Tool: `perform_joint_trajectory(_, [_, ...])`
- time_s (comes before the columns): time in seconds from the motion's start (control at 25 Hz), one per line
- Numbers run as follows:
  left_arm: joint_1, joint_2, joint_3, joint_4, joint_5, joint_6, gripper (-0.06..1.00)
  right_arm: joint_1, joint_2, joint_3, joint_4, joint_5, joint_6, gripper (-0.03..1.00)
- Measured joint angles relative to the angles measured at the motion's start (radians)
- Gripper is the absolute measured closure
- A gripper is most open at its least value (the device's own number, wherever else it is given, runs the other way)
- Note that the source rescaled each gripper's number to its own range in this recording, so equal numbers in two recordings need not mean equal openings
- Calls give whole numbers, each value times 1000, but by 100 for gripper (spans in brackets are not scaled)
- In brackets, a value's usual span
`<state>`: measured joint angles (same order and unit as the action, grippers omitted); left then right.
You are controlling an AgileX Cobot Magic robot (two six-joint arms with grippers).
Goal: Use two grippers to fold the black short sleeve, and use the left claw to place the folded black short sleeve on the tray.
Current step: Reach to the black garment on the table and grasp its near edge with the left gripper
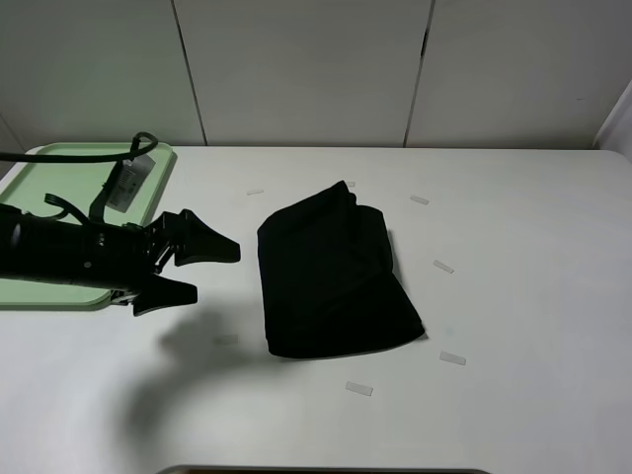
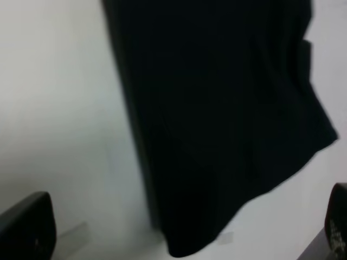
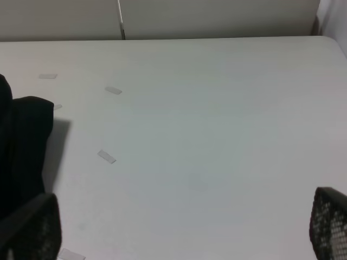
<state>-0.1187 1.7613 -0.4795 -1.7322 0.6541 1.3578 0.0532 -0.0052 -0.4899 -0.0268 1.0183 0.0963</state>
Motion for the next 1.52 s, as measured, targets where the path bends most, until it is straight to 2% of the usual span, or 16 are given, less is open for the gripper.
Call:
perform_joint_trajectory(0.48, [-8,175,-173,-1,4,3,-5,0,0,0,0,0,0,-3])
perform_joint_trajectory(0.72, [-70,264,-261,-2,4,-1,1,0,0,0,0,0,0,-3])
perform_joint_trajectory(1.04, [-167,334,-356,-3,-1,-59,6,0,0,0,0,0,0,-3])
perform_joint_trajectory(1.32, [-216,343,-399,-7,-97,-130,23,0,0,0,0,0,0,-3])
perform_joint_trajectory(1.4, [-223,345,-405,-7,-137,-144,35,0,0,0,0,0,0,-3])
perform_joint_trajectory(1.52, [-224,351,-418,-5,-165,-136,62,0,0,0,0,0,0,-3])
